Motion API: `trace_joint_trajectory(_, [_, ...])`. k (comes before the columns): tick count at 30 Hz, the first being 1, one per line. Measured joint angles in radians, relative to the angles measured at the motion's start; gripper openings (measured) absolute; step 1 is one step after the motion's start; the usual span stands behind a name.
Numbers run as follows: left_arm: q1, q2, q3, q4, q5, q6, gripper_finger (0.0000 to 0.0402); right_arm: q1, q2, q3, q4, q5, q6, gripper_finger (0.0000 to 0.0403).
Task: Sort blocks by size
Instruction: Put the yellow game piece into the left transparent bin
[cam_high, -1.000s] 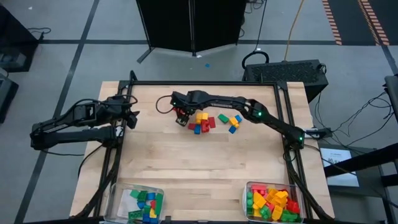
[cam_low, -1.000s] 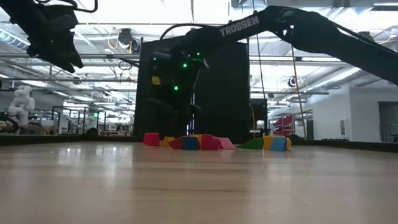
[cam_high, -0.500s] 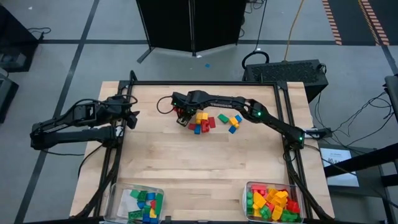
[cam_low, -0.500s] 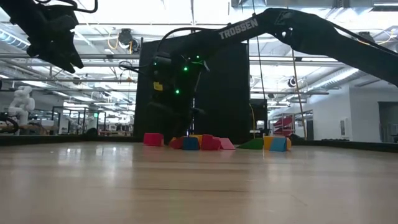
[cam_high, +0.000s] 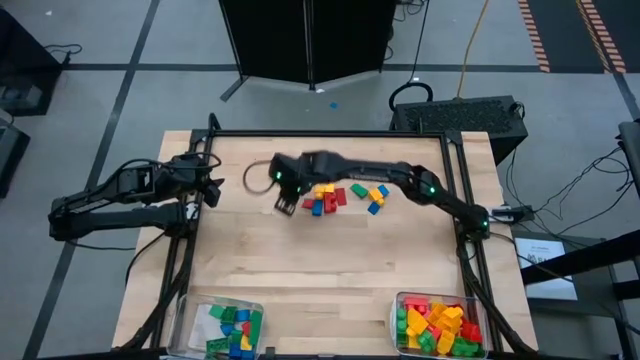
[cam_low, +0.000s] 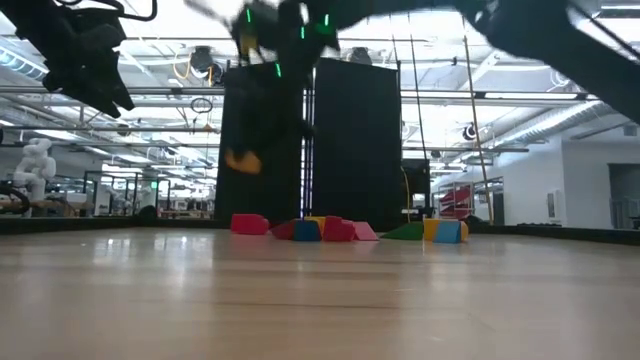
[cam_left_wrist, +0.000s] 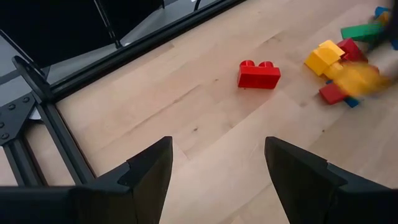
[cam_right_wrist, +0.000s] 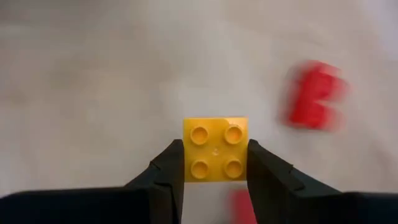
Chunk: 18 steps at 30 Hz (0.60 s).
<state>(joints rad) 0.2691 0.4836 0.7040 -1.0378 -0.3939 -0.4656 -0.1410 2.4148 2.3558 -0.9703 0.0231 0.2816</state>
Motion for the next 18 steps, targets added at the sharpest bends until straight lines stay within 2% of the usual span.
trace_joint_trajectory(7, [0.0,0.0,0.0,0.0,0.001,0.0,0.0255,0.208,-0.025,0.001,0.283,-0.103,0.016,0.0113])
trace_joint_trajectory(12, [-0.001,0.0,0.0,0.0,0.008,0.0,0.0255,0.342,-0.004,0.001,0.452,-0.108,0.009,0.0113])
trace_joint_trajectory(18, [-0.001,0.0,0.0,0.0,0.009,0.0,0.0255,0.424,0.032,0.0,0.577,-0.105,-0.028,0.0113])
